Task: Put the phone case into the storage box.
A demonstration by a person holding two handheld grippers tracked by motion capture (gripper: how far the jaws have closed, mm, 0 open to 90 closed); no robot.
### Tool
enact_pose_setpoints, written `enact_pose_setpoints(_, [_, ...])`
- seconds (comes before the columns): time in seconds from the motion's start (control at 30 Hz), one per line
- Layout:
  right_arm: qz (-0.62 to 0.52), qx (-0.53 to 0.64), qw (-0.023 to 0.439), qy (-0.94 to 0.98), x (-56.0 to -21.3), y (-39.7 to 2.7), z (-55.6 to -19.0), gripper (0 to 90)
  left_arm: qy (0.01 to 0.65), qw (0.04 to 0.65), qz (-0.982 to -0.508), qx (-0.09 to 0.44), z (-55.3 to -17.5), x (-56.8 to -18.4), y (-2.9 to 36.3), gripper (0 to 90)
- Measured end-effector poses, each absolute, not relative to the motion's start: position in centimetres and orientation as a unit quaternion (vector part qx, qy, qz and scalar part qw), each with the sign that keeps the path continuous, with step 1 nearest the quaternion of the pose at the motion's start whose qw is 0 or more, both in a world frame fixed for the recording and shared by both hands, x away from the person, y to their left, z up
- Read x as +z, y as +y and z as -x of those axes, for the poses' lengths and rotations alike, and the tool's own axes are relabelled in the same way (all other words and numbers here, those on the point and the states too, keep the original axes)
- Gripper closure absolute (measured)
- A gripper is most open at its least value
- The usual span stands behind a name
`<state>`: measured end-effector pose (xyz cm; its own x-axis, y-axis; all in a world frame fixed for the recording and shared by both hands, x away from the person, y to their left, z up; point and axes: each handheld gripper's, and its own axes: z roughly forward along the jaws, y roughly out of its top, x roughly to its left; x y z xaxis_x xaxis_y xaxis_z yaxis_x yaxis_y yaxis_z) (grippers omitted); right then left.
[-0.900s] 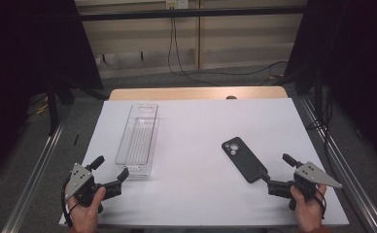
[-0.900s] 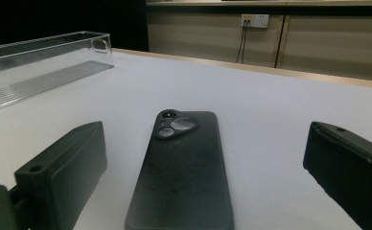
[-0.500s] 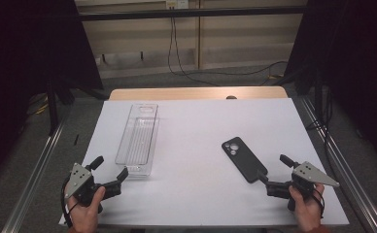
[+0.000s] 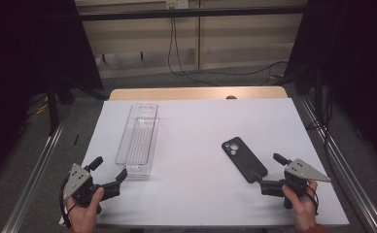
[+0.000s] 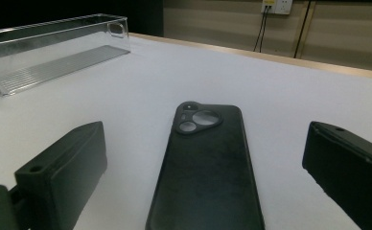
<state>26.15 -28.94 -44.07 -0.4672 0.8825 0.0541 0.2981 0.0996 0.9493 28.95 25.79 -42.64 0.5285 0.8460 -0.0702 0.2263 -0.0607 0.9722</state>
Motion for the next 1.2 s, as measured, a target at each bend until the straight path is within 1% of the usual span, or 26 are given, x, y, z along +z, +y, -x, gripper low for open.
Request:
enact_pose_setpoints(0.33, [-0.441, 0.506, 0.287, 0.683, -43.4, -28.5, -27.8, 2.5, 0.403, 0.553, -0.674, 0.280, -28.7, -42.6, 26.0, 3.5])
enact_pose_setpoints(0.9, [-0.462, 0.477, 0.259, 0.701, -42.7, -28.4, -31.0, 1.1, 0.407, 0.546, -0.676, 0.280, -28.8, -42.7, 26.1, 3.5])
enact_pose_setpoints(1.13, [-0.476, 0.453, 0.231, 0.718, -42.4, -28.1, -32.6, 1.3, 0.405, 0.548, -0.677, 0.278, -28.9, -42.7, 26.0, 3.5])
enact_pose_setpoints(1.2, [-0.476, 0.443, 0.217, 0.728, -42.4, -28.0, -33.0, 1.5, 0.405, 0.548, -0.677, 0.278, -28.9, -42.7, 26.0, 3.5])
